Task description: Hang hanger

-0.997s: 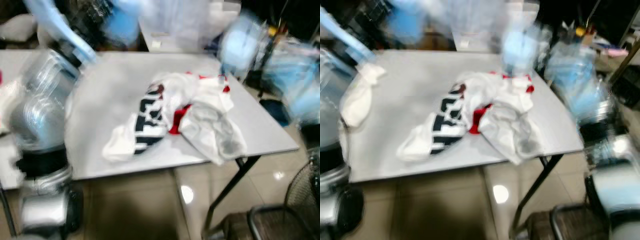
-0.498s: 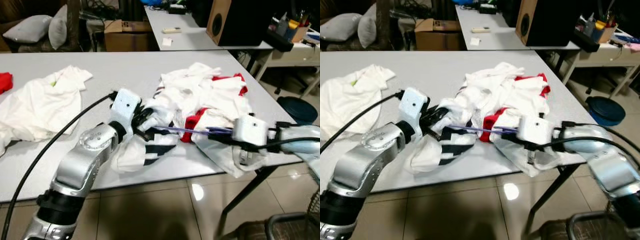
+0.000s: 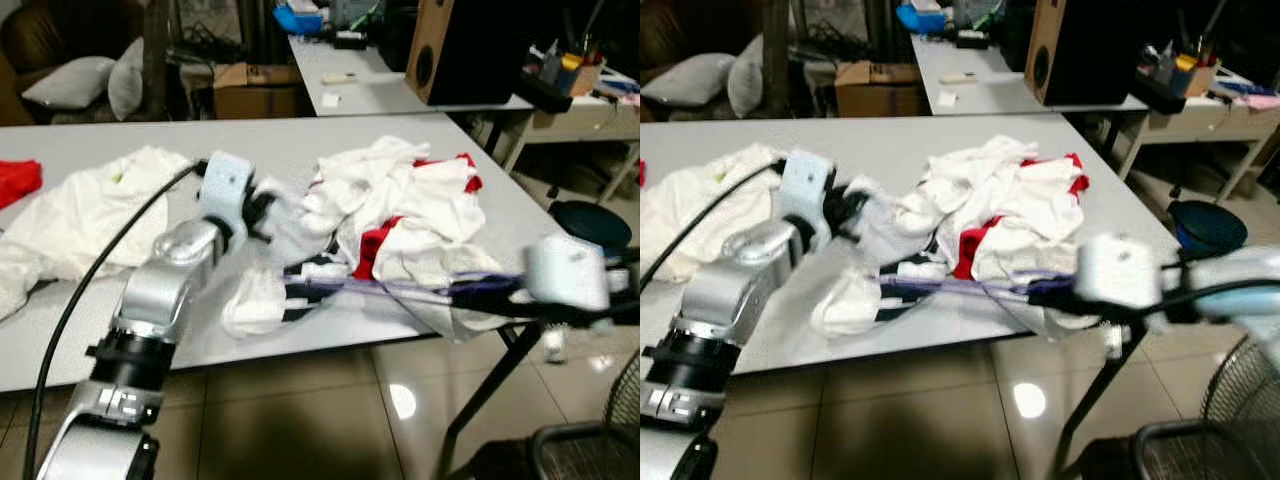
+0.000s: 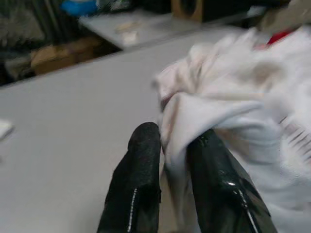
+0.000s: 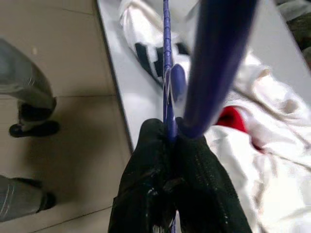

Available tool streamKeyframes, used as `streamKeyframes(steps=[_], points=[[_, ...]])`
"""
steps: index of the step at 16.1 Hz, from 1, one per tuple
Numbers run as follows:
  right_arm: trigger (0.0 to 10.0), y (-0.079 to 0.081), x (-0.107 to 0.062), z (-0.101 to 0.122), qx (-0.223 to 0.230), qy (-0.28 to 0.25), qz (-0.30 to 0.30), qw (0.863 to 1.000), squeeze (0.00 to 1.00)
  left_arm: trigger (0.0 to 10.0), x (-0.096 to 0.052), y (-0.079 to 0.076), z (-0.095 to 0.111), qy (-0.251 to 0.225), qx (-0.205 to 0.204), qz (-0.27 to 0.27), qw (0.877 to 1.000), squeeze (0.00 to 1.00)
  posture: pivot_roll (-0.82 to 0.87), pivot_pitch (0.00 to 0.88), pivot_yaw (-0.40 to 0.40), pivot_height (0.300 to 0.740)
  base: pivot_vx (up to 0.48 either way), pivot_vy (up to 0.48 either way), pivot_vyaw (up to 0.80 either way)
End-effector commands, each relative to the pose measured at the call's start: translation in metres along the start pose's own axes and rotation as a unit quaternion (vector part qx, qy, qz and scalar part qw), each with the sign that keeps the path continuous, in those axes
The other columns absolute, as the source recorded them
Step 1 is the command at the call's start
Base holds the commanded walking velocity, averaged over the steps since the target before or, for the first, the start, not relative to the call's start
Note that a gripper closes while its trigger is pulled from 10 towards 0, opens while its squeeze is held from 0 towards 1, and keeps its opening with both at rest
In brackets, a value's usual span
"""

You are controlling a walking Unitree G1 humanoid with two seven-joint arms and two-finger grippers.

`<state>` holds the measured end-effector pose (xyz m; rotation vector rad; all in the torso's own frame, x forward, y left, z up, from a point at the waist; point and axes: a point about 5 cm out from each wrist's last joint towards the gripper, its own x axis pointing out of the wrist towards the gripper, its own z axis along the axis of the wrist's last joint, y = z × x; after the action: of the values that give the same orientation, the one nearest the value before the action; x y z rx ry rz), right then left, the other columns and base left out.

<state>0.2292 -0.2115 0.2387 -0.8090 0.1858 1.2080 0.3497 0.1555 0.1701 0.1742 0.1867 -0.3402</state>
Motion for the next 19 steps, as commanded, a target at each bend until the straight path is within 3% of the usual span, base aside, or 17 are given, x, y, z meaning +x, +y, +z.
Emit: streamKeyframes(steps=[1,2,4,7,8,9,10,11,12,14,15,17,18,19], points=[[10.0,-0.004,-0.009,0.008,-0.006,-0.009,-0.006,1.0,0.0,10.0,0.002,0.002,-0.002,0.009,0.01,-0.002,1.0,1.0,-0.02,0.0,0.011,0.74,0.0,0.0,0.0],[10.0,-0.009,-0.025,0.015,-0.003,-0.023,-0.019,1.0,0.0,10.0,0.004,0.009,-0.019,0.037,0.013,0.01,0.999,1.0,-0.03,0.0,0.023,0.74,0.0,0.0,0.0],[10.0,-0.016,-0.038,0.02,0.006,-0.046,-0.042,0.998,0.0,10.0,0.003,0.009,-0.036,0.062,0.003,0.004,0.998,1.0,-0.03,0.0,0.025,0.74,0.0,0.0,0.0],[10.0,-0.03,-0.044,0.02,0.044,-0.069,-0.119,0.99,0.0,10.0,-0.003,-0.007,-0.038,0.048,-0.022,-0.076,0.996,1.0,-0.02,0.0,0.018,0.74,0.0,0.0,0.0],[10.0,-0.033,-0.041,0.008,0.095,-0.06,-0.179,0.977,0.0,10.0,-0.023,-0.029,-0.033,0.022,0.0,-0.199,0.98,1.0,-0.01,0.0,0.006,0.74,0.0,0.0,0.0],[10.0,-0.032,-0.038,0.001,0.121,-0.053,-0.2,0.971,0.0,10.0,-0.032,-0.037,-0.031,0.015,0.008,-0.24,0.971,1.0,-0.01,0.0,0.006,0.74,0.0,0.0,0.0],[10.0,-0.031,-0.031,-0.01,0.175,-0.054,-0.245,0.952,0.0,10.0,-0.048,-0.041,-0.025,-0.006,0.012,-0.276,0.961,1.0,0.0,0.0,0.005,0.74,0.0,0.0,0.0],[10.0,-0.034,-0.027,-0.015,0.207,-0.058,-0.285,0.934,0.0,10.0,-0.054,-0.04,-0.016,-0.029,0.005,-0.278,0.96,1.0,0.0,0.0,0.005,0.74,0.0,0.0,0.0],[10.0,-0.032,-0.015,-0.017,0.265,-0.082,-0.321,0.905,0.0,10.0,-0.062,-0.037,-0.003,-0.067,0.01,-0.267,0.961,1.0,0.0,0.0,0.008,0.74,0.0,0.0,0.0],[10.0,-0.024,0.004,-0.004,0.295,-0.14,-0.323,0.888,0.0,10.0,-0.071,-0.031,0.013,-0.122,0.0,-0.224,0.967,1.0,0.0,0.0,0.014,0.74,0.0,0.0,0.0],[10.0,-0.022,0.016,0.004,0.306,-0.171,-0.351,0.868,0.0,10.0,-0.077,-0.025,0.023,-0.155,-0.015,-0.183,0.971,0.0,0.0,0.0,0.017,0.74,0.0,0.0,0.0],[10.0,-0.025,0.033,0.013,0.335,-0.208,-0.406,0.825,0.0,10.0,-0.081,-0.014,0.033,-0.189,-0.034,-0.1,0.976,0.0,0.01,0.0,0.016,0.74,0.0,0.0,0.0],[10.0,-0.024,0.043,0.016,0.38,-0.235,-0.429,0.785,0.0,10.0,-0.082,-0.011,0.033,-0.19,-0.044,-0.059,0.979,0.0,0.01,0.0,0.015,0.74,0.0,0.0,0.0],[10.0,-0.022,0.051,0.017,0.41,-0.245,-0.44,0.761,0.0,10.0,-0.083,-0.011,0.03,-0.179,-0.054,-0.039,0.982,0.0,0.01,0.0,0.015,0.74,0.0,0.0,0.0]])
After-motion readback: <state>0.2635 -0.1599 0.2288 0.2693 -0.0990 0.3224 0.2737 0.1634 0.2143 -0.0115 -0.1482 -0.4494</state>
